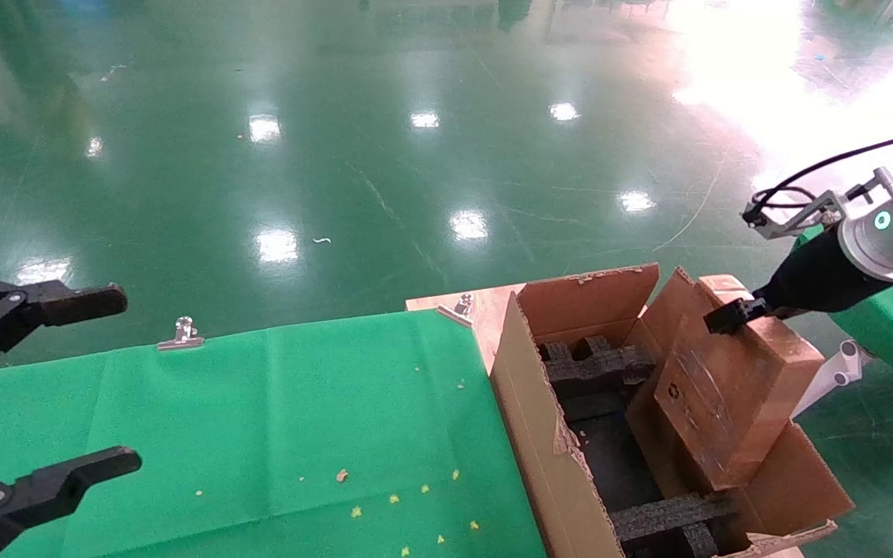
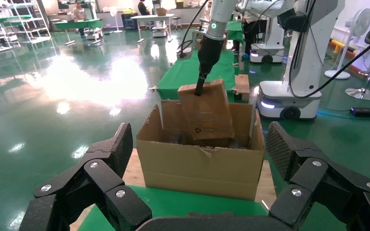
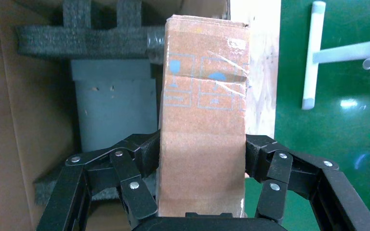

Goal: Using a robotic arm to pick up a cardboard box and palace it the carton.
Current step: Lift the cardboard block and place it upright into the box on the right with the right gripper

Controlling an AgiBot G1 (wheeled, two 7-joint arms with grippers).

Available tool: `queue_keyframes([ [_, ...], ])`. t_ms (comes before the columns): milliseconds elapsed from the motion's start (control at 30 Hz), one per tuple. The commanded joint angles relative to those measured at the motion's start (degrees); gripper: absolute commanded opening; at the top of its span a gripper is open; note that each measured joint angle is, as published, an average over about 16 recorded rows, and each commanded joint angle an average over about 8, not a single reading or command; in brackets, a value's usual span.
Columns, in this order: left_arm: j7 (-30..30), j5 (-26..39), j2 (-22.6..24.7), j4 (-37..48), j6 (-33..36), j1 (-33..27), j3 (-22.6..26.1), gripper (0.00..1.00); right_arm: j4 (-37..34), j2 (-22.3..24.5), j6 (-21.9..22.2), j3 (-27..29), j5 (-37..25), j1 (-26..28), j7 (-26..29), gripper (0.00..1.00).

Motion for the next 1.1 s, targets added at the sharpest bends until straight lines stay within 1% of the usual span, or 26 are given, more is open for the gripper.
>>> queue_keyframes([
  [33, 0.0, 0.0, 0.0, 0.0, 0.0, 0.0, 0.0, 1.0, -0.6, -0.3, 0.5, 0.2, 0.2, -0.1, -0.3, 0.0],
  [300, 0.0, 0.0, 0.0, 0.0, 0.0, 0.0, 0.0, 1.0, -0.6, -0.9, 1.6, 0.5, 0.0, 0.6, -2.0, 0.0],
  [467, 0.0, 0.0, 0.0, 0.0, 0.0, 0.0, 0.0, 1.0, 0.1, -0.8, 3.1, 0.6, 0.0, 0.0, -2.2, 0.0],
  [1100, 0.0, 0.0, 0.0, 0.0, 0.0, 0.0, 0.0, 1.0, 3.4, -1.9, 7.6, -1.2, -2.3, -4.8, 1.0, 0.0],
])
